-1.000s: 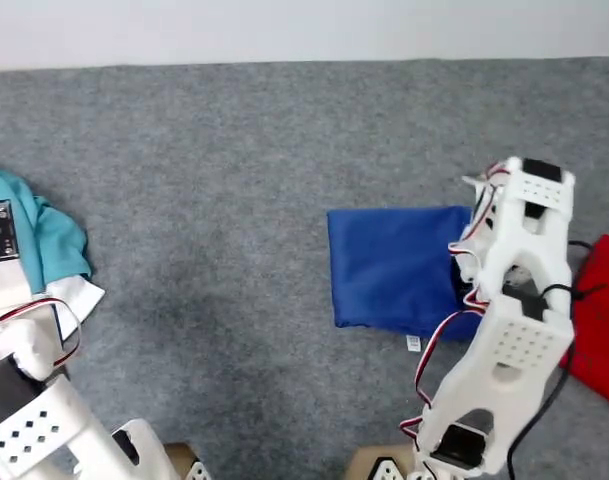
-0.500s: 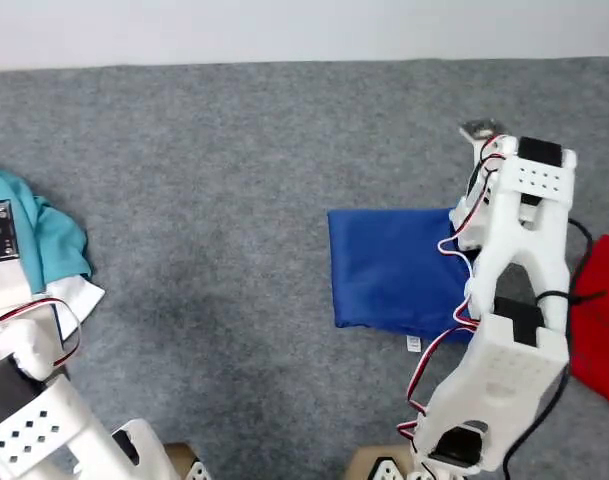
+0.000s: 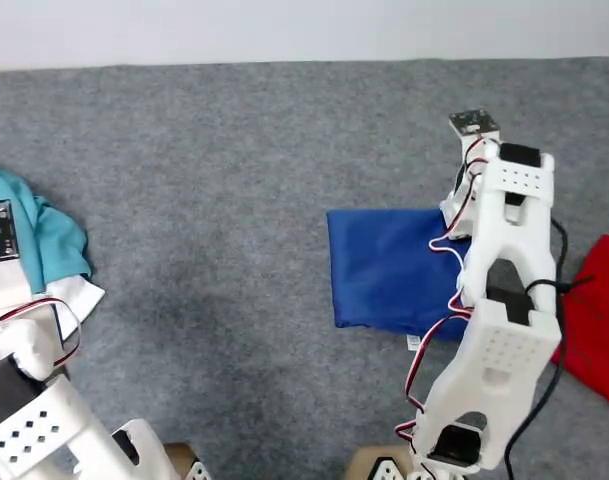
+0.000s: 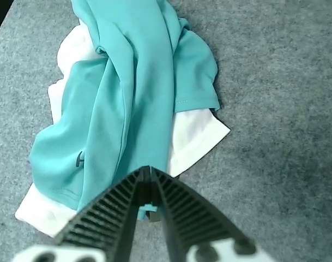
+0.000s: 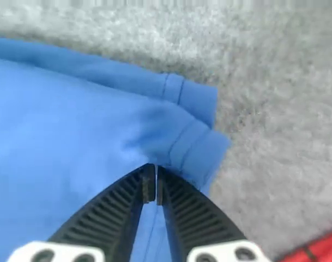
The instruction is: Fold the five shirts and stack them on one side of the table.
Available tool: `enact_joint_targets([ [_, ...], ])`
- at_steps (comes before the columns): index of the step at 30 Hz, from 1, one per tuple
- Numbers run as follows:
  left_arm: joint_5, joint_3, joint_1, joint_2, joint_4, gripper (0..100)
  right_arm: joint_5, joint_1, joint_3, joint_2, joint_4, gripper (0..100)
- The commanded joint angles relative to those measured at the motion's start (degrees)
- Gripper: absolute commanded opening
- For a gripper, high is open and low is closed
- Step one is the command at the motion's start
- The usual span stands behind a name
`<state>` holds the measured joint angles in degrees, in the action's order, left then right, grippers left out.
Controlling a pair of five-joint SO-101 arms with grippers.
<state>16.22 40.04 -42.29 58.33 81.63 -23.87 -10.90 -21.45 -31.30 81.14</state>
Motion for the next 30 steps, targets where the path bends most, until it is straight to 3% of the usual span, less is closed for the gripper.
enact_joint_targets([
  [1,0.0,-2.1,0.2,0.8,-1.1,0,-0.1,0.3,-4.1,7.1,3.6,0.9],
  [6,0.0,-1.9,0.2,0.5,-1.1,0,-0.1,-0.6,-4.0,7.3,2.9,0.9],
  [15,0.0,-1.9,0.3,0.8,-0.9,0,-0.1,-0.1,-5.4,-3.9,-9.5,0.9],
  [26,0.0,-1.9,0.1,0.8,-0.9,0,5.5,2.2,-10.7,9.3,14.2,0.9],
  [30,0.0,-1.9,0.2,0.8,-0.9,0,11.5,2.5,-10.6,11.8,20.1,2.2],
])
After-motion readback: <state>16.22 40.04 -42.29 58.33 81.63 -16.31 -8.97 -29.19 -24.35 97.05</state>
